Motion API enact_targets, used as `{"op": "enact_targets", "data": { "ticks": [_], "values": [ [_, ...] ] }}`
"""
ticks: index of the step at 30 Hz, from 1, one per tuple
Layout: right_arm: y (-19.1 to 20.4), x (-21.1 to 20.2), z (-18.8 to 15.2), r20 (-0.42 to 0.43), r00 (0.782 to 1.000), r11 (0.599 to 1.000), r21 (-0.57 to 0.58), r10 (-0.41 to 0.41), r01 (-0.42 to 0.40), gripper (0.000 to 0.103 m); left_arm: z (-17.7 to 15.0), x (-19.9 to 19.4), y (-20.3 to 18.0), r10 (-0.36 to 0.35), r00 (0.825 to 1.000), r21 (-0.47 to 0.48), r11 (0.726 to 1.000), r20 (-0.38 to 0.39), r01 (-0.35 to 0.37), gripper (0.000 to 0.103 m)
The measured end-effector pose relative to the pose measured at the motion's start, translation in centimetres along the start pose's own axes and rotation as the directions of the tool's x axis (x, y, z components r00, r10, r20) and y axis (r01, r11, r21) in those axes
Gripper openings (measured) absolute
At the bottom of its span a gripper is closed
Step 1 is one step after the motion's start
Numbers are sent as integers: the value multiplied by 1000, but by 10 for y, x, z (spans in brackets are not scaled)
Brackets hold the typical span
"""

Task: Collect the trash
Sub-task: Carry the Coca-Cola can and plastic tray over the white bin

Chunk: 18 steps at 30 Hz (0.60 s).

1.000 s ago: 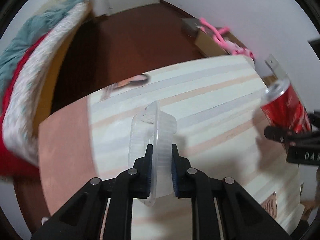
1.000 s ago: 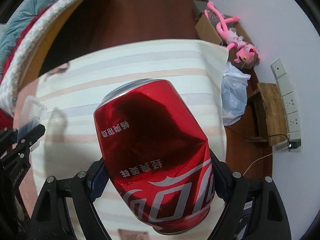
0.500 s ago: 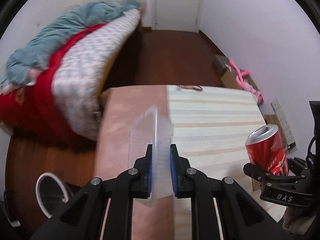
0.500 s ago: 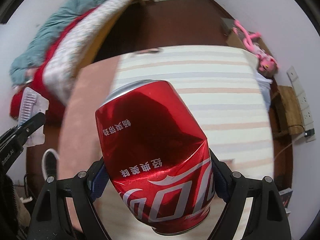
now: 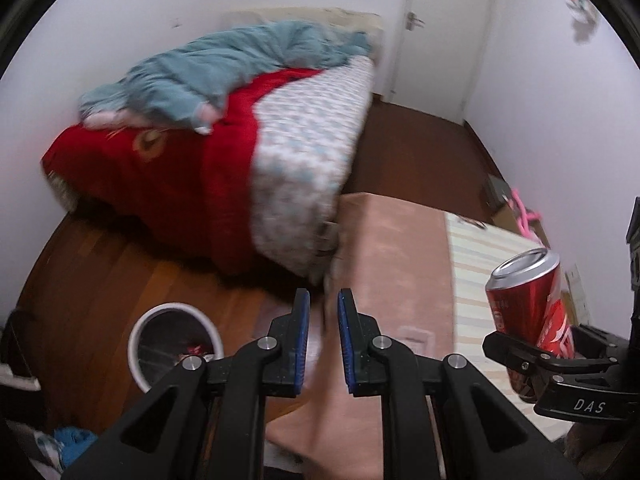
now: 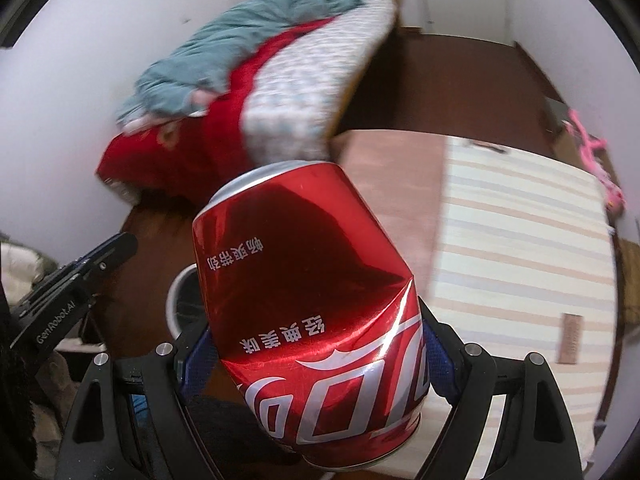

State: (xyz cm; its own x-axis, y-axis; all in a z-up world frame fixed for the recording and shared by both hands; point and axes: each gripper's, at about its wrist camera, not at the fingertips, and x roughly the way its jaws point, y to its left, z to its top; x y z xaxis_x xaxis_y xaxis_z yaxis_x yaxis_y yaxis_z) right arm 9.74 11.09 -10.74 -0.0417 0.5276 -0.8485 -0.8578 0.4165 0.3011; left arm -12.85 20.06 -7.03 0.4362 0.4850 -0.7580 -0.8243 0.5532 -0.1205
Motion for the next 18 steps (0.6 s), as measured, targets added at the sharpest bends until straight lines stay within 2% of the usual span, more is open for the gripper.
{"op": "enact_targets", "data": {
  "ticks": [4,6,8,11,13,15,16,18],
  "values": [
    [58,20,4,-18,999,998,-44,49,-49,87,-4,-7,55,19,1000,-79,997,2,-19,11],
    [78,31,4,-32,997,996,-40,75,-76,87,-7,-2,73,-7,1000,-106,994,-26,4,11],
    [82,37,3,-26,997,997,-16,77,-77,87,-14,10,82,-67,997,-147,987,-48,59,12],
    [52,43,-6,-21,999,997,64,44,-43,87,-23,35,71,-108,989,-149,985,-105,91,14],
    [19,52,-14,-31,999,992,124,-15,19,87,-31,61,51,-164,974,-143,980,-159,142,27],
    [-19,60,-28,-59,996,978,191,-71,81,87,-39,87,24,-227,951,-141,970,-208,201,55],
    [-41,65,-37,-78,991,967,224,-106,121,87,-44,104,5,-260,935,-136,963,-242,232,58],
    [-85,70,-57,-118,979,940,281,-168,195,87,-52,129,-27,-287,911,-112,958,-296,265,59]
  ]
}}
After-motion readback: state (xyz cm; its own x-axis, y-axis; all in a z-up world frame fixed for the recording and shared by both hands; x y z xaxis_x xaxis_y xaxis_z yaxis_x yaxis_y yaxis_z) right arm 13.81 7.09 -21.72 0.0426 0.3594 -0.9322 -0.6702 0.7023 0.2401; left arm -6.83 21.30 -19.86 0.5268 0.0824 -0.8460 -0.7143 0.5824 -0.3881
